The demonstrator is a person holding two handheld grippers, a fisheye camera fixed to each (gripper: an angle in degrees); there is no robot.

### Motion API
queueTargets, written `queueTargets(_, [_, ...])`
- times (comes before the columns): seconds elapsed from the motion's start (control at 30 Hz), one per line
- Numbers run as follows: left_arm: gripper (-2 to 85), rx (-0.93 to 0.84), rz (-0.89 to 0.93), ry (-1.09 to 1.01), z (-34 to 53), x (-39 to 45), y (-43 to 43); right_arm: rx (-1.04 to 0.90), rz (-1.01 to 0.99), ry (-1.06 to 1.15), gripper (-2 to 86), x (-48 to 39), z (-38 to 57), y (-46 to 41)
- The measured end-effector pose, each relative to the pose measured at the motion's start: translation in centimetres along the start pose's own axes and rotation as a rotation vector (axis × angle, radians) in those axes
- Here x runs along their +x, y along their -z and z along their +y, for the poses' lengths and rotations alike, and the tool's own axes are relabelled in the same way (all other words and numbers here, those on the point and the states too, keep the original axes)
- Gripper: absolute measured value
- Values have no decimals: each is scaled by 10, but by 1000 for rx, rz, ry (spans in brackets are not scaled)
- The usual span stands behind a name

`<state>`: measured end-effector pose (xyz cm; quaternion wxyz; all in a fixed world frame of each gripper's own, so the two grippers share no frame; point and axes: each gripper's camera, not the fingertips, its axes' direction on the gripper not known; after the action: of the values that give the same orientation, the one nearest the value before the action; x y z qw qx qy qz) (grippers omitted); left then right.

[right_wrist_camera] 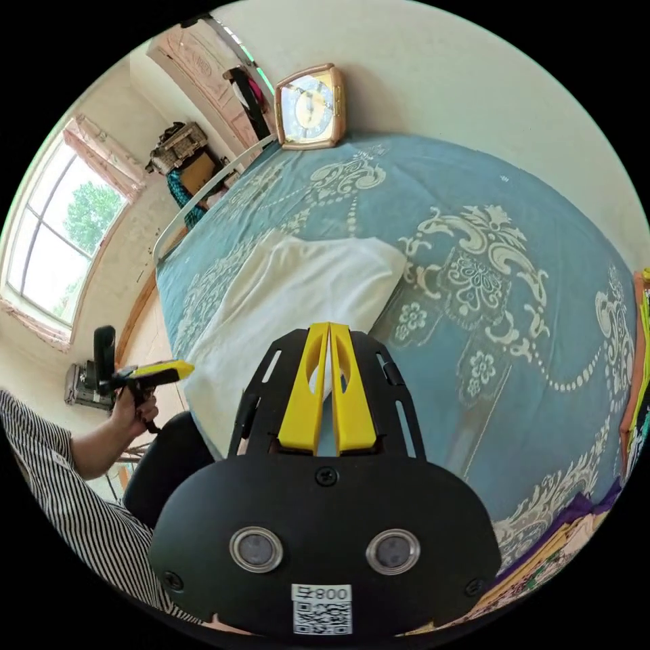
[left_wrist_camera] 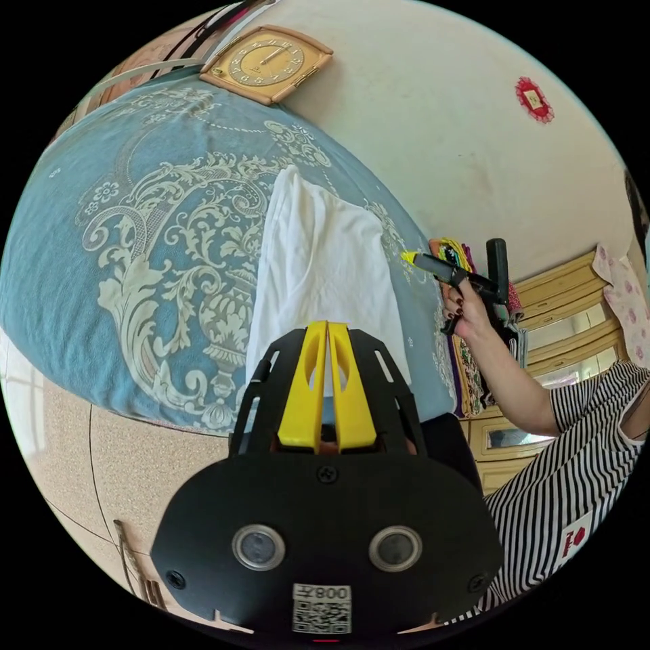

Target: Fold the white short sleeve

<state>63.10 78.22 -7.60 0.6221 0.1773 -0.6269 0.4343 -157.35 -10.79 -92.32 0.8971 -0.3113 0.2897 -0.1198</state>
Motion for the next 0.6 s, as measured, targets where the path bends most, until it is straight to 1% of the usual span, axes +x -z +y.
queueTargets(0.1, [1,-11,4,34,-1,-3,-3,-6,-68,-95,1,48,-44,-56])
queueTargets(0.13, [1,-14,6,38,-1,-3,-4,-59,-64,-145,1,67,-55,-86])
queueTargets(0.17, [1,-21,1,42,-2,-2,-4,-95,-121,-165,1,81,-60,-110])
queueTargets(0.23, [2,-30,-7,27,-4,2,-4,-69,-172,-183,1,90,-61,-122])
queueTargets(0.3, [2,-36,-5,11,-4,8,-5,-31,-167,-168,1,88,-55,-125])
queueTargets(0.37, [2,-28,12,5,-3,12,-4,13,-216,-139,1,79,-39,-125])
queueTargets(0.43, [2,-9,12,8,-1,15,-2,12,-264,-121,1,68,-18,-130])
queueTargets(0.5, [2,-19,-12,35,0,13,-4,-22,-303,-88,1,49,8,-143])
queueTargets(0.6, [2,-32,3,70,1,8,-11,-154,-346,-71,1,20,51,-188])
